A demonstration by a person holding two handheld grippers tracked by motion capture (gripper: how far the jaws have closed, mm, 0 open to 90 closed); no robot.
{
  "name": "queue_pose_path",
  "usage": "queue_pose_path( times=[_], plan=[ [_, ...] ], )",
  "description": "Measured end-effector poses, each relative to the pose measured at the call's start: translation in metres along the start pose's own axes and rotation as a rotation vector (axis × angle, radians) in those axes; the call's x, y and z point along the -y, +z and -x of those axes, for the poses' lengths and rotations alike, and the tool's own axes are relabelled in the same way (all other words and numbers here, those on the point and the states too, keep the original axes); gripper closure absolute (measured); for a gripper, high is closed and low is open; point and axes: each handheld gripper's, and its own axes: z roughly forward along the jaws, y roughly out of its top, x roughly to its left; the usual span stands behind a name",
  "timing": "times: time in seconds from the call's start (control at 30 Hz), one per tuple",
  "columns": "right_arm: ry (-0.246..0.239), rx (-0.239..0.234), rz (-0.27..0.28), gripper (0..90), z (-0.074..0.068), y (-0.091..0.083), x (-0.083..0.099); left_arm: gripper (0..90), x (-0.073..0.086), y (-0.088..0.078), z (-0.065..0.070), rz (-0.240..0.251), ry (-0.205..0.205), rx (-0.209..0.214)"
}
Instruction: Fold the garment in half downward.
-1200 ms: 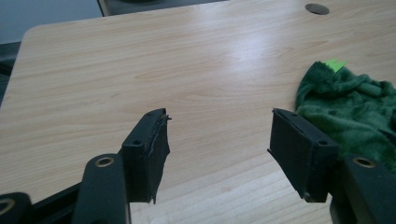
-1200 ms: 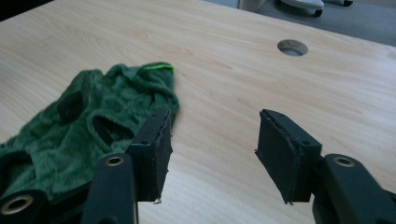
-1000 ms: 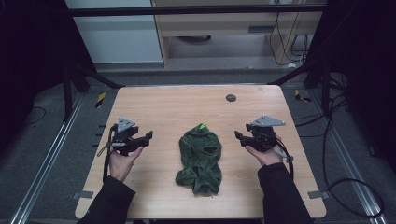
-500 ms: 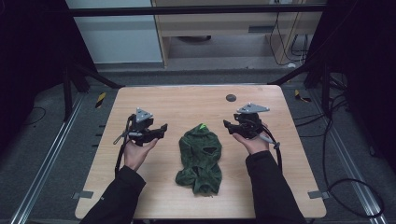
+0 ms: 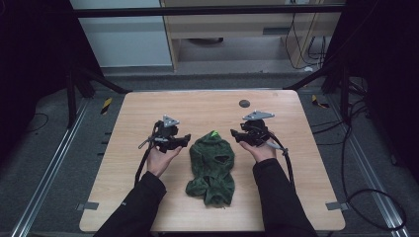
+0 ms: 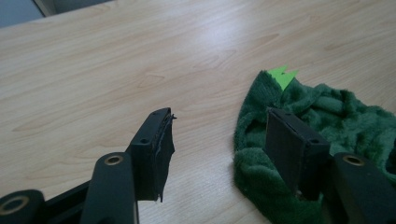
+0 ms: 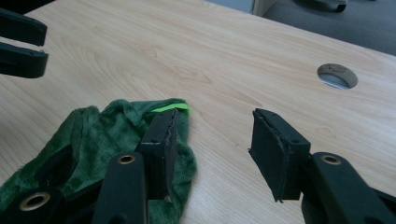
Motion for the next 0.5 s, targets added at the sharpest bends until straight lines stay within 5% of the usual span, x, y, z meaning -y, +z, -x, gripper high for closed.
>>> queue_pose_path(
  times=[0.5],
  plan=[
    [-0.010,-0.026,-0.071,53.0,-0.012,0.026,0.018,46.2,0.010,0.027,0.008,-0.073,0.011,0.025]
  ],
)
